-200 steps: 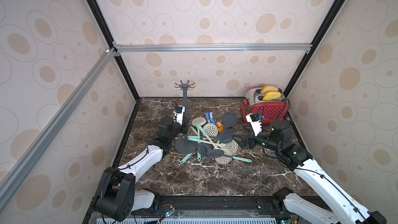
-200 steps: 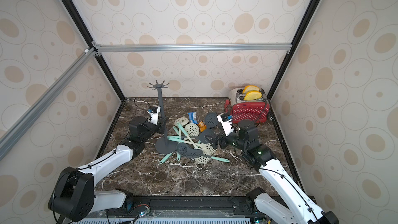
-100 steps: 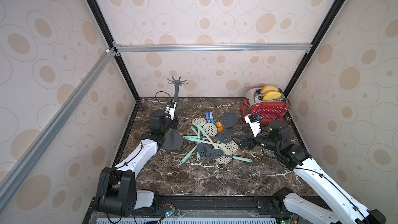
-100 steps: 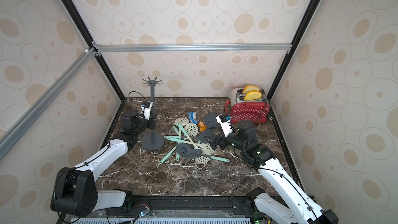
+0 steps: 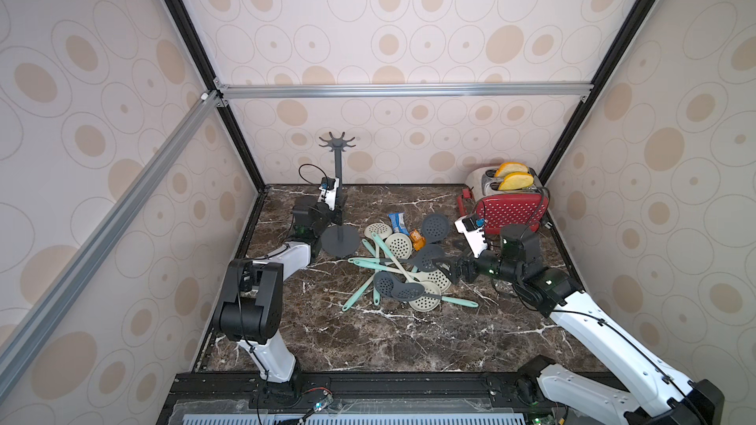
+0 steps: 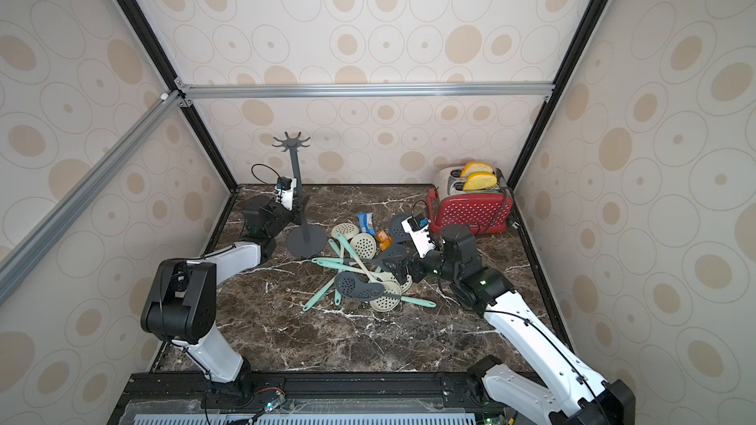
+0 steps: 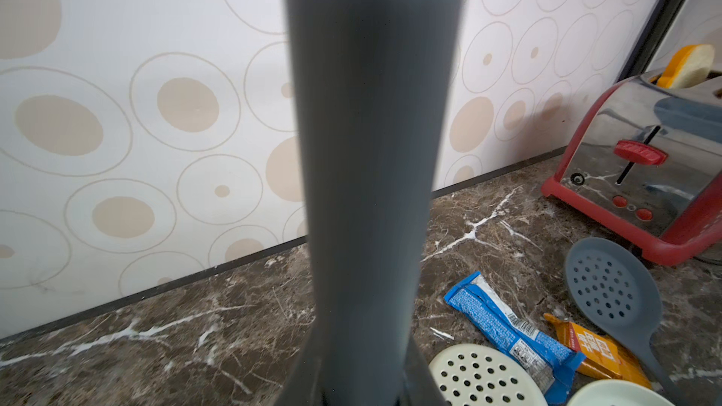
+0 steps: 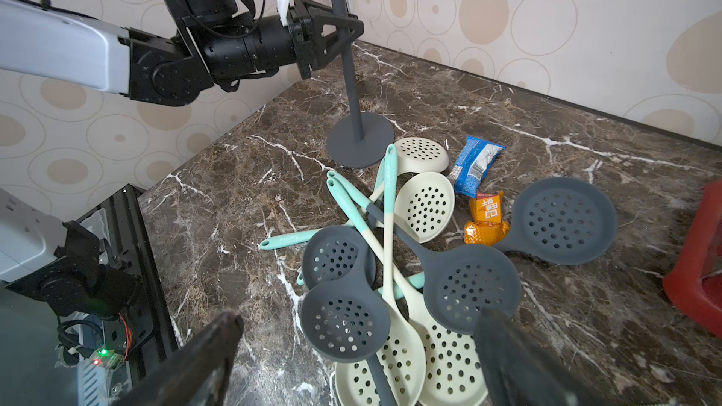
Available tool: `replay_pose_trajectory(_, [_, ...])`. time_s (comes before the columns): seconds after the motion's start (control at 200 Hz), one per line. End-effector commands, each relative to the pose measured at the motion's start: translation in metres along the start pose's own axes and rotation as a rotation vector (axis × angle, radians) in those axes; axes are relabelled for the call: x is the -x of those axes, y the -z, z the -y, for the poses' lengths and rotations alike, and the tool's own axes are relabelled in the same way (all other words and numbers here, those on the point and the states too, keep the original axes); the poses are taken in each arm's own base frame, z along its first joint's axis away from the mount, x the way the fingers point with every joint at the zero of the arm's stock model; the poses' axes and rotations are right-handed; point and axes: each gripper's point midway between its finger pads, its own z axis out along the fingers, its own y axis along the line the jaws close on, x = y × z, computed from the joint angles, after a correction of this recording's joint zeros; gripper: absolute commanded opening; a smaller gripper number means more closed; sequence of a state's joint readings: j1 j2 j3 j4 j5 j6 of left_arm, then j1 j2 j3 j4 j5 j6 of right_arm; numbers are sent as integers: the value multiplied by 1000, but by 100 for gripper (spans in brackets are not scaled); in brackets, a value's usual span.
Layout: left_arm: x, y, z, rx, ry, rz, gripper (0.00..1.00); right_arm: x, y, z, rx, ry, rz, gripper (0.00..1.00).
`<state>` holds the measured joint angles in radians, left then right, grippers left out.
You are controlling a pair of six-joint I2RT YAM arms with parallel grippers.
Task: Hang the skimmer on the kitchen utensil rack
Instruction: Move the rack to the center of the board.
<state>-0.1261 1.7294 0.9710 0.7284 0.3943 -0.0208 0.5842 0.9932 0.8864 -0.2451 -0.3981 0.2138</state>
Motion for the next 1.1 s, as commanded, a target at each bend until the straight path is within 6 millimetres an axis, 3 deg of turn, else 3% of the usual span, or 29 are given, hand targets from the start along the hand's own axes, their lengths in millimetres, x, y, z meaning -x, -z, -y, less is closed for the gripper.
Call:
replay_pose_trajectory(0.0, [77,9,13,-82,-52,273,0,10,0,-3,8,35,18,98])
replay_pose_trajectory(0.26, [55,23,42,-185,58,282,0,10,-4,-2,10,29,16,98])
replay_pose_trajectory(0.791, [49,35,163,-395,77,212,0,2,-2,8,-52,8,-7,97])
replay_pose_trajectory(0.891, [48,40,159,-355,58,216,0,0,-1,10,-67,5,-14,97])
replay_pose_trajectory(1.092, [50,51,117,-253,27,197,0,-14,-3,19,-146,25,-92,98])
